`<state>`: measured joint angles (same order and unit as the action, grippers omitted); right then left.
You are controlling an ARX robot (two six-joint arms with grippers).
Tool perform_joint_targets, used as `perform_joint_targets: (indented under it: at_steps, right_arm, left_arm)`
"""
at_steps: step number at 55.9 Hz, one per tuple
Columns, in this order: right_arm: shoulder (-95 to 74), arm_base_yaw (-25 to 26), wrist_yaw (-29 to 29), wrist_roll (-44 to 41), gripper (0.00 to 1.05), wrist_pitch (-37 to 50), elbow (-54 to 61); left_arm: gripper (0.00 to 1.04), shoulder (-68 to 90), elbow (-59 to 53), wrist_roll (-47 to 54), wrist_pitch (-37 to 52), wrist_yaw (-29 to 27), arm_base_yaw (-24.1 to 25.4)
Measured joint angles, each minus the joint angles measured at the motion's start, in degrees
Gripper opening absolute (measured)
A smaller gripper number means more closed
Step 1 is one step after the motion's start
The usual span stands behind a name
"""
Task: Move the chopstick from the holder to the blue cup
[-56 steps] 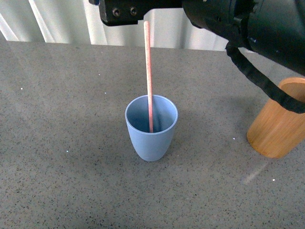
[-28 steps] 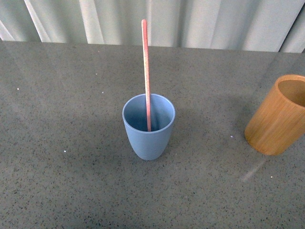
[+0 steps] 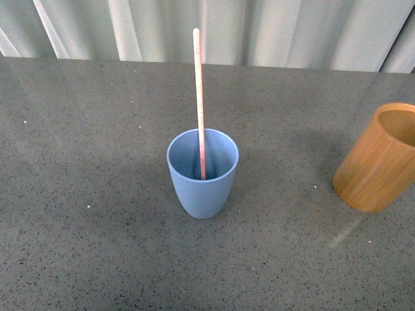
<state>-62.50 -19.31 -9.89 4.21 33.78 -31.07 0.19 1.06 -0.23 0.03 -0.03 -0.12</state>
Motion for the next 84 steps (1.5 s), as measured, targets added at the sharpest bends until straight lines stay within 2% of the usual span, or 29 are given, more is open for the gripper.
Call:
perform_joint_targets:
  at_steps: [8,19,21,24,32,47,51,55,84]
  right_arm:
    - [13.5,4.0,-6.2,0.1,0.95,-14.8,5.2]
    - [16.9,4.5,-6.2,-0.2,0.94,-16.6,6.6]
    - [17.0,4.8,-4.9,-1.1,0.9,-14.5,7.4]
    - [18.8,6.3,-2.1,-2.7,0.75,-10.7,10.6]
    - [24.0,10.0,0.8,-3.8,0.43,-9.7,17.1]
    - [30.1,13.2,4.3,-4.0,0.01,-10.1,22.6]
    - [31.9,16.5,8.8,-4.2,0.01,-10.8,23.8]
    - [34.1,18.9,9.4,-4.2,0.01,-11.7,25.1]
    - [44.8,19.2,9.9,-4.2,0.01,-18.3,28.9]
  left_arm:
    - [0.98,0.0,0.0,0.0,0.0,0.0,0.0]
    - [0.98,0.0,0.0,0.0,0.0,0.0,0.0]
    - [0.98,0.0,0.0,0.0,0.0,0.0,0.0]
    - [0.98,0.0,0.0,0.0,0.0,0.0,0.0]
    - [0.98,0.0,0.0,0.0,0.0,0.0,0.0]
    - [0.98,0.0,0.0,0.0,0.0,0.0,0.0]
    - [0.98,0.0,0.0,0.0,0.0,0.0,0.0]
    - [0.98,0.0,0.0,0.0,0.0,0.0,0.0]
    - [0.98,0.0,0.0,0.0,0.0,0.0,0.0]
